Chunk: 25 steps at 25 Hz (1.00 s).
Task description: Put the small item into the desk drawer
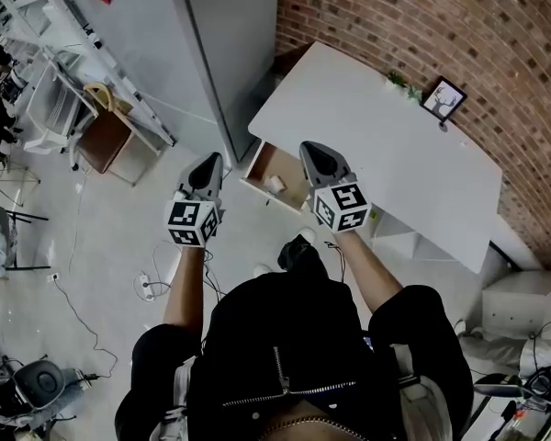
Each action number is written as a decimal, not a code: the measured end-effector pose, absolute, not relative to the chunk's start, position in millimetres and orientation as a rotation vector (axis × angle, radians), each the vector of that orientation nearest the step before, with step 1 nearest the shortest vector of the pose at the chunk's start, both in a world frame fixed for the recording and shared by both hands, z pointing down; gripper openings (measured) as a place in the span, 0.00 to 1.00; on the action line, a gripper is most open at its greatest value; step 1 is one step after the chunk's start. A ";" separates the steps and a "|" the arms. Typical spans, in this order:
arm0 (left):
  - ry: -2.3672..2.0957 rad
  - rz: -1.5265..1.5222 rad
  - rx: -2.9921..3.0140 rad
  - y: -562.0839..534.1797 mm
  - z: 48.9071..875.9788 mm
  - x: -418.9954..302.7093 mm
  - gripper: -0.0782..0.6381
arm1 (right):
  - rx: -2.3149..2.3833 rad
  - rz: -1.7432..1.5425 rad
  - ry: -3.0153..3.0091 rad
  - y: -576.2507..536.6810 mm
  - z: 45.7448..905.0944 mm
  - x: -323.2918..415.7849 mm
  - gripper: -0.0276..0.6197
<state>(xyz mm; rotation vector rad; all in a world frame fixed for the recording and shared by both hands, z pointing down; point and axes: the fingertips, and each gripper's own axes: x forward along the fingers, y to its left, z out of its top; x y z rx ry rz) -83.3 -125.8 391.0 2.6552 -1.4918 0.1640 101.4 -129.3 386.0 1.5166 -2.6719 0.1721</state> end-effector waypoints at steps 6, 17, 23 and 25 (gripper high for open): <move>-1.497 0.164 2.642 -119.9 395.8 -88.6 0.14 | 1.497 0.208 -2.663 -123.2 400.5 93.7 0.05; -1.530 0.148 2.628 -113.8 400.0 -96.2 0.14 | 1.486 0.210 -2.666 -121.4 406.3 91.9 0.05; -1.518 0.158 2.625 -110.4 402.9 -94.6 0.14 | 1.481 0.214 -2.664 -118.4 407.9 93.0 0.05; -1.526 0.149 2.632 -110.1 400.6 -95.2 0.14 | 1.482 0.212 -2.667 -118.2 406.8 92.3 0.05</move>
